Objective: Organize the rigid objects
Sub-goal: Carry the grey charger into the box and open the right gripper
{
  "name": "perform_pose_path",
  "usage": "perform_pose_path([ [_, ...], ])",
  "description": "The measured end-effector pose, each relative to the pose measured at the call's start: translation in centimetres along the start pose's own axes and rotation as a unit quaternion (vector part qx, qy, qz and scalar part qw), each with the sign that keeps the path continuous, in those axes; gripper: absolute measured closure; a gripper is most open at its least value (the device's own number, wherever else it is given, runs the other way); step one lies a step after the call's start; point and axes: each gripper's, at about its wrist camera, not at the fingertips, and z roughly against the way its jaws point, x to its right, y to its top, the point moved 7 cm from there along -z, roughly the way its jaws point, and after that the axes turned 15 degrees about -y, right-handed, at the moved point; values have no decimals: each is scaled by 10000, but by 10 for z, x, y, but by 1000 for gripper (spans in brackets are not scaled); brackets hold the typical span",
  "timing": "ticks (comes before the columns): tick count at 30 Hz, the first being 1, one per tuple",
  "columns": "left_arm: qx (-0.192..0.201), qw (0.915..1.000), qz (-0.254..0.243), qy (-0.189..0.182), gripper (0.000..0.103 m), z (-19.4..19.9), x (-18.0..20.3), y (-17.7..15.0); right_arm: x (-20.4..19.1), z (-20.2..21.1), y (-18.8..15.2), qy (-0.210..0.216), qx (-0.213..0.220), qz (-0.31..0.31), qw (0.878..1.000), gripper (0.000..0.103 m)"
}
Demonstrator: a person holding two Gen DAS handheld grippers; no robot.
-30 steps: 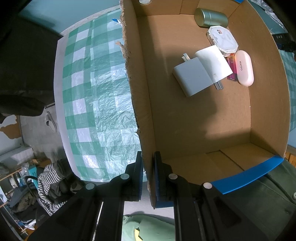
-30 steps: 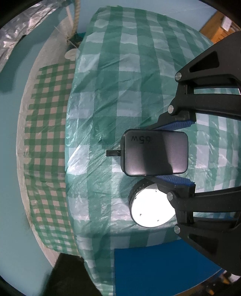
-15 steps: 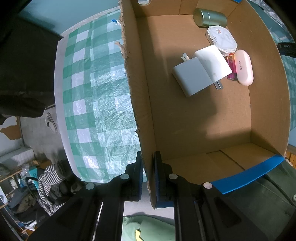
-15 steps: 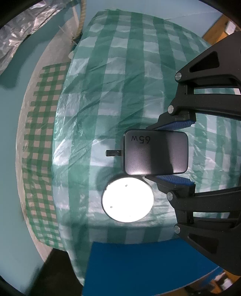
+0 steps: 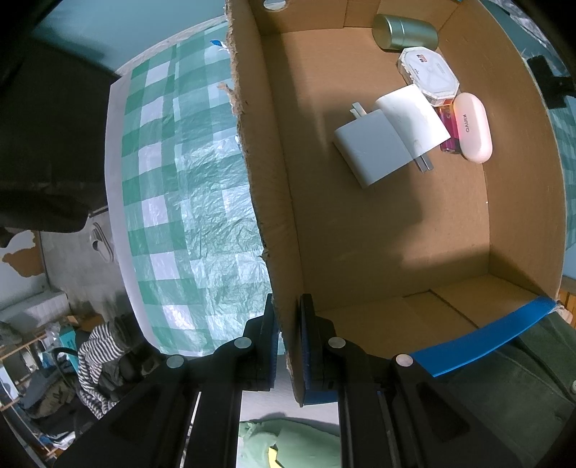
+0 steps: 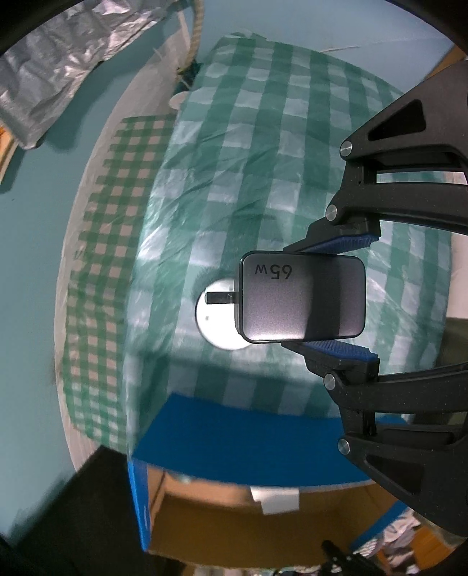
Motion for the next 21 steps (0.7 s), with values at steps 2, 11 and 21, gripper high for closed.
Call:
perform_pose_path([
  [2, -2, 10000, -3, 1, 92, 0, 0, 0, -7, 11, 0, 21, 102, 105, 9999, 63],
  [11, 4, 10000, -3, 3, 91, 0, 0, 0, -40, 59, 7, 178, 538, 513, 9971, 63],
  [21, 19, 10000, 18, 15, 90, 1, -2, 2, -83, 85, 13, 312, 743, 976, 9920, 63],
])
